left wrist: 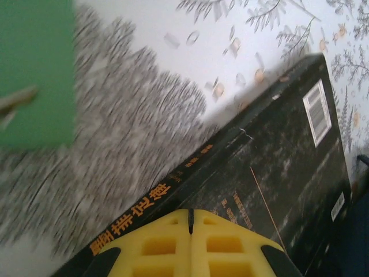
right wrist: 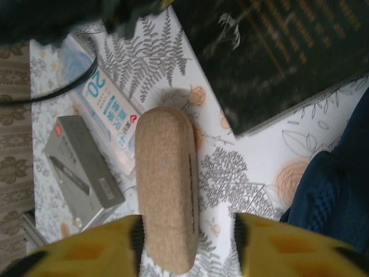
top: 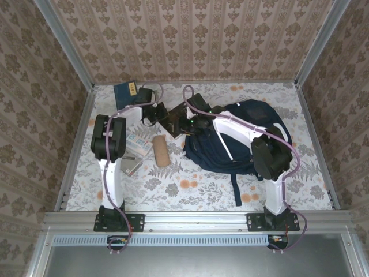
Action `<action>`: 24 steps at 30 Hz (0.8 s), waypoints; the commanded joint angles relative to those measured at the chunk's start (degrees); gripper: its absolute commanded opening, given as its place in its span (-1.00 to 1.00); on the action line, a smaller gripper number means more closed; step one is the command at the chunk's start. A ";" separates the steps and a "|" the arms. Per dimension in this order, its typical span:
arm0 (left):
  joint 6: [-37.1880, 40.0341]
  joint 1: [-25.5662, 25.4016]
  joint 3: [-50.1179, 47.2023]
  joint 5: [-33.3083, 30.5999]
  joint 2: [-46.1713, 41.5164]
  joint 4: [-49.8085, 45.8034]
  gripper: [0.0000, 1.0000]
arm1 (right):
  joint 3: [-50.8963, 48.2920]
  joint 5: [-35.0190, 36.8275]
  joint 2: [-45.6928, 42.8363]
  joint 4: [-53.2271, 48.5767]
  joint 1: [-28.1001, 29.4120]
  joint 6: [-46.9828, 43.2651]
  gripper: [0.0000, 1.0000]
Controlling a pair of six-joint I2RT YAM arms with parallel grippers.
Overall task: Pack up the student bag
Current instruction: Move the book to the center of the table.
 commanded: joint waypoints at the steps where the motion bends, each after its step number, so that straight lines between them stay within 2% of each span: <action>1: -2.59 0.45 -9.24 -3.06 -5.24 -1.06 -1.00 | 2.73 2.06 2.73 -0.31 0.04 -0.63 -0.47; 6: -7.45 -0.86 -21.30 -5.47 -13.84 3.40 -1.00 | 5.03 5.20 6.05 -3.42 0.04 -0.63 -0.51; 9: -9.39 -1.90 -25.13 -6.06 -18.13 4.53 -1.00 | 6.52 5.93 7.92 -5.00 -0.03 -0.54 -0.51; 10: -9.45 -2.17 -25.55 -6.03 -19.61 4.59 -0.93 | 7.20 6.97 8.55 -6.04 0.04 -0.46 -0.51; 11: -9.20 -2.30 -25.58 -6.06 -20.72 4.30 -0.80 | 7.71 8.16 9.03 -8.00 -0.03 -0.37 -0.52; 13: -8.07 -2.13 -24.84 -6.18 -22.27 3.01 -0.66 | 8.36 11.25 9.51 -9.88 -0.04 -0.49 -0.52; 18: -3.50 -0.57 -21.51 -4.72 -21.99 0.58 -0.54 | 9.93 18.34 11.04 -13.98 -0.95 -1.45 -0.44; 24: 0.75 1.50 -18.82 -2.46 -18.99 -1.79 -0.43 | 10.03 19.47 11.25 -14.97 -2.62 -2.39 -0.42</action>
